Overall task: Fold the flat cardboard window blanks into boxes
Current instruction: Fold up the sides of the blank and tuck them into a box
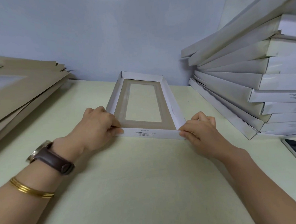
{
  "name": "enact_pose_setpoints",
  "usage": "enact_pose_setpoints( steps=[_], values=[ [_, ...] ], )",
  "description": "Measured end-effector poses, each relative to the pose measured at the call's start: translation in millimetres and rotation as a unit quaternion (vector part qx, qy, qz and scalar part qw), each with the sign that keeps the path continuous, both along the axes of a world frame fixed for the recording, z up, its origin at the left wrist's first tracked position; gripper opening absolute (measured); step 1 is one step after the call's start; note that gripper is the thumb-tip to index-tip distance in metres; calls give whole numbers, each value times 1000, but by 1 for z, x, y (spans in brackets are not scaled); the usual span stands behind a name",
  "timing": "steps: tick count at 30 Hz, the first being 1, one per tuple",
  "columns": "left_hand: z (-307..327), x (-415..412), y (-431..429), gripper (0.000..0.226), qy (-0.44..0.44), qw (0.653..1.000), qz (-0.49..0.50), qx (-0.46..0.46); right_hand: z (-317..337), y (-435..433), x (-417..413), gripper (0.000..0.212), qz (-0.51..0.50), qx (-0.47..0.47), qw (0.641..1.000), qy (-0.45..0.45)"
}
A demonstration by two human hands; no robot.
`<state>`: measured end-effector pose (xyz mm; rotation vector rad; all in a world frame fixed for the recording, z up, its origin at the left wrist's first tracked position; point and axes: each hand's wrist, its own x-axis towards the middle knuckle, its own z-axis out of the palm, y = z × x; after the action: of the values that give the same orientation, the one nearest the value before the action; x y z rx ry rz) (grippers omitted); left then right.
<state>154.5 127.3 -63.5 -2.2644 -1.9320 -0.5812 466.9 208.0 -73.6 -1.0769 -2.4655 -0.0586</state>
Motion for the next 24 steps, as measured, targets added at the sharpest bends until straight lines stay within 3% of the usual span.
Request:
enact_pose_setpoints(
  steps=[6, 19, 24],
  values=[
    [2, -15, -2, 16, 11, 1000, 0, 2, -1, 1, 1, 18, 2, -10, 1000, -1],
    [9, -14, -4, 20, -50, 998, -16, -25, -1, -2, -2, 19, -5, 7, 1000, -6],
    [8, -9, -5, 19, -82, 996, 3, -34, 0, -4, -3, 16, 7, -38, 999, 16]
  ],
)
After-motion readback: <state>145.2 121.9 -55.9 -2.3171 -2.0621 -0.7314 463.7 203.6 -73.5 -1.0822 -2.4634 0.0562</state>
